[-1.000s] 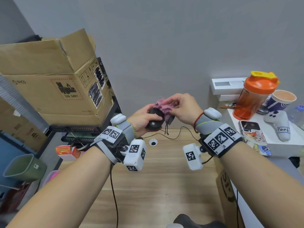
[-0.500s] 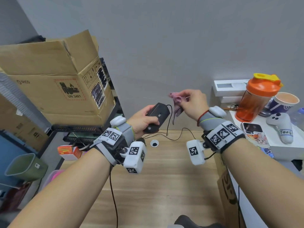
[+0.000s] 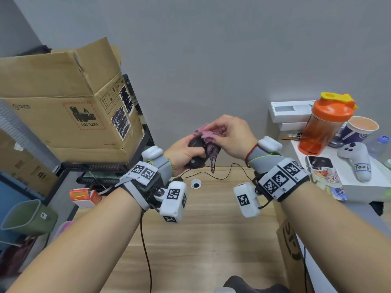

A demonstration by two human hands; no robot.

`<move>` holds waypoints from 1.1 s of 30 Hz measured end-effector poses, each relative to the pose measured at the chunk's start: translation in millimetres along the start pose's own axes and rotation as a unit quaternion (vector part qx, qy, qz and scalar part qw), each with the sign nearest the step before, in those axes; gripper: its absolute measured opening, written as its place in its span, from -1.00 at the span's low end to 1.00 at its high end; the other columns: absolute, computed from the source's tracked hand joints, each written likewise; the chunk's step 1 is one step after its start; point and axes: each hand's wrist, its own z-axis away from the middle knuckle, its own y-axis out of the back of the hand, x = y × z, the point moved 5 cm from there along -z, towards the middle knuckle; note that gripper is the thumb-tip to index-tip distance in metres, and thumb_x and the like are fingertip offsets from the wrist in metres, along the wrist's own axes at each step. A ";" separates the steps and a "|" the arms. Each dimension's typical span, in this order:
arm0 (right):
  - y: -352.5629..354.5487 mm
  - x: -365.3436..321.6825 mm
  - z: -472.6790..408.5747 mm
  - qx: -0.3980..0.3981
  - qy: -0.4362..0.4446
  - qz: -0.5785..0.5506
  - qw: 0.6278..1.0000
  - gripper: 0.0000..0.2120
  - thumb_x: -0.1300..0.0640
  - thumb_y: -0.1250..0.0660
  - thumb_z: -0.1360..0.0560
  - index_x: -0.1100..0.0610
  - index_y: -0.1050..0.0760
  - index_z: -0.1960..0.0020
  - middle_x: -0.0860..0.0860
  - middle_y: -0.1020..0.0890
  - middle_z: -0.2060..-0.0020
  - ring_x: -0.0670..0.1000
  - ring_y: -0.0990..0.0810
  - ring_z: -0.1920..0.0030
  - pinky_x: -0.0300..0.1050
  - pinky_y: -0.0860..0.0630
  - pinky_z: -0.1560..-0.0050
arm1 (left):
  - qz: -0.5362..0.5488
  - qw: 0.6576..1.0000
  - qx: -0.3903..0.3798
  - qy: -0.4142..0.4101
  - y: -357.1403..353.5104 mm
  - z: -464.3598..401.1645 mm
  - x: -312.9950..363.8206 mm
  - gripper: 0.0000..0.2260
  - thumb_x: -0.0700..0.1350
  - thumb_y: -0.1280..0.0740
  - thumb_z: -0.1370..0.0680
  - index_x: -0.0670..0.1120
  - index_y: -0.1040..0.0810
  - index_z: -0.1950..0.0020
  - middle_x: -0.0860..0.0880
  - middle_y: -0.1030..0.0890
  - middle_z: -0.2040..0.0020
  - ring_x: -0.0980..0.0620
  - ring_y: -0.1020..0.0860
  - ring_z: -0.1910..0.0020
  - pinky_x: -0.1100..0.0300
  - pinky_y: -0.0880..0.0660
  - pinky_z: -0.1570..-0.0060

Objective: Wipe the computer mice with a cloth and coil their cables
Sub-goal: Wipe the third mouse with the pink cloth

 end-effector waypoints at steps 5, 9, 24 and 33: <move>2.3 7.9 0.3 0.024 -0.034 0.005 0.999 -0.85 0.10 -0.47 -0.46 0.01 -0.68 -0.03 0.01 -0.62 0.06 0.02 -0.61 0.04 -0.16 -0.49 -0.01 | -0.015 1.000 0.016 0.009 1.5 5.8 -3.1 -0.51 -0.36 -0.31 -0.28 -0.14 -0.51 -0.21 -0.15 -0.51 0.11 -0.09 -0.48 0.22 0.09 -0.50 0.23; -9.8 -5.6 3.9 -0.007 0.026 -0.004 1.000 -0.83 0.13 -0.46 -0.46 -0.06 -0.69 -0.02 -0.14 -0.57 0.13 -0.10 -0.57 0.11 -0.32 -0.44 0.04 | 0.011 1.000 -0.002 -0.005 3.2 3.9 -1.1 -0.56 -0.46 -0.24 -0.41 -0.05 -0.55 -0.16 -0.17 -0.50 0.10 -0.09 -0.43 0.16 0.09 -0.45 0.20; -35.1 -41.3 28.9 -0.074 0.123 -0.005 0.990 -0.80 0.31 -0.43 -0.43 0.09 -0.70 0.02 0.06 -0.61 0.07 0.03 -0.60 0.06 -0.16 -0.49 -0.04 | 0.293 0.952 0.067 0.054 9.9 2.6 4.3 -0.81 -0.16 -0.11 -0.56 -0.19 -0.38 0.22 -0.13 -0.46 0.37 -0.09 -0.51 0.45 0.17 -0.52 0.33; -15.9 -11.7 19.0 -0.047 0.053 0.030 0.997 -0.85 0.14 -0.50 -0.44 0.09 -0.71 -0.01 -0.01 -0.57 0.14 -0.03 -0.52 0.18 -0.16 -0.47 0.03 | 0.272 0.957 0.067 0.069 6.8 6.1 -2.3 -0.73 -0.12 -0.09 -0.57 -0.19 -0.43 -0.19 -0.20 -0.54 -0.05 -0.11 -0.51 0.14 0.04 -0.43 0.05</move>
